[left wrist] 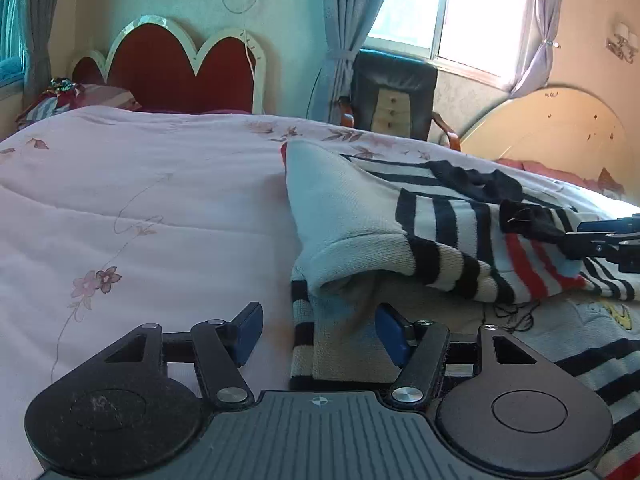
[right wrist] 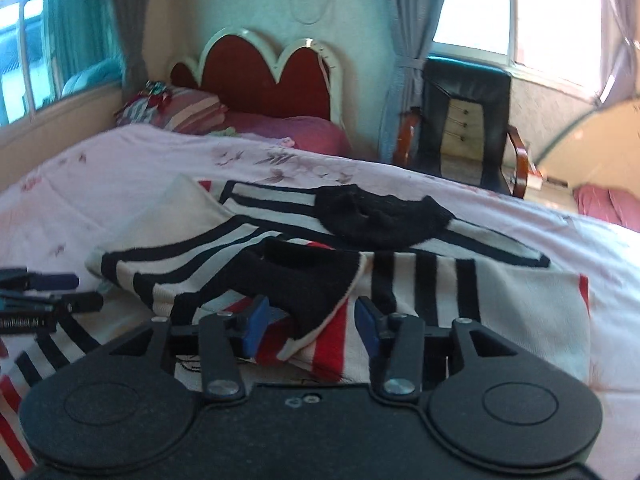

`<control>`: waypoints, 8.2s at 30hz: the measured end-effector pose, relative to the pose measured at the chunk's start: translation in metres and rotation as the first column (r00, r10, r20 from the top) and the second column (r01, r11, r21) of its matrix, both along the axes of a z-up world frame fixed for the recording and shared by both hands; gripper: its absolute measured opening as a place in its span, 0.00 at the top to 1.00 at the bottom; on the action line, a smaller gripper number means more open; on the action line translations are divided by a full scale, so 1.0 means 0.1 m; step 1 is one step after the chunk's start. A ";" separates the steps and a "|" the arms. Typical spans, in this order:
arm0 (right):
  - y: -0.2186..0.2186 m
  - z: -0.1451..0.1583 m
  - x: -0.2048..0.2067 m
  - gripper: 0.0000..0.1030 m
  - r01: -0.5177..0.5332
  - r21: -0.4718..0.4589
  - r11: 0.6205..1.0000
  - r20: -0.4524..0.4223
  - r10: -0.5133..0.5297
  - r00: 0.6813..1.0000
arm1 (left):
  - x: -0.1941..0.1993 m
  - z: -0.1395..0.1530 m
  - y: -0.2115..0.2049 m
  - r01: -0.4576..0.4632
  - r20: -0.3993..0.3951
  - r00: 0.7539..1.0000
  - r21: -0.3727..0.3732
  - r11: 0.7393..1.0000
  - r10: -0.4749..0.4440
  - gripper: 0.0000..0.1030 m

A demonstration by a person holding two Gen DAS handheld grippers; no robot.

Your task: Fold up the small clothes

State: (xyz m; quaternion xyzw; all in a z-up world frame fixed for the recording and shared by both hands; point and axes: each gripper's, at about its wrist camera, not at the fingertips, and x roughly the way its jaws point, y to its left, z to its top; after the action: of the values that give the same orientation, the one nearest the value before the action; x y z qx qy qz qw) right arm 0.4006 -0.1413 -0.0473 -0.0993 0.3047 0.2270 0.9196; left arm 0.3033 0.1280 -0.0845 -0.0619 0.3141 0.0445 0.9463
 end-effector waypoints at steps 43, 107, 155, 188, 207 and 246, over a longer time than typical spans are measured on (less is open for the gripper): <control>-1.31 -0.19 -0.01 0.85 0.442 0.273 0.854 -0.223 -0.390 0.893 | 0.14 0.15 0.05 0.094 0.011 0.996 -0.033 0.995 -0.094 0.54; -0.72 -0.28 0.26 0.82 0.151 -0.035 0.988 -0.122 -0.155 0.980 | 0.92 0.05 -0.98 0.228 -0.056 0.973 0.043 0.973 -0.226 0.33; -1.29 -0.12 -0.58 0.70 0.296 0.029 0.955 -0.117 -0.291 0.950 | -0.12 0.17 -0.56 0.164 -0.095 0.984 0.159 0.974 -0.150 0.07; -2.23 -0.26 -2.88 0.57 0.566 0.351 0.746 -0.455 -0.392 0.800 | -2.27 0.06 0.02 0.209 -0.160 0.949 -0.320 0.924 -0.270 0.37; -2.31 -0.55 -2.73 0.54 0.612 0.513 0.602 -0.591 -0.269 0.760 | -2.16 -0.32 0.30 0.141 -0.064 0.962 -0.716 0.684 -0.266 0.38; -2.15 -0.63 -2.63 0.86 0.566 0.496 0.658 -0.576 -0.239 0.782 | -2.20 -0.53 0.28 0.105 0.017 0.988 -0.812 0.574 -0.156 0.48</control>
State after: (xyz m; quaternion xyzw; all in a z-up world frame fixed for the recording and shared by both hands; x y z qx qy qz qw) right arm 0.1373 -0.3561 -0.1105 0.3530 0.4315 0.1174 0.8219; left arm 0.0837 0.1556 -0.1371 -0.4616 0.3300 -0.1714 0.8054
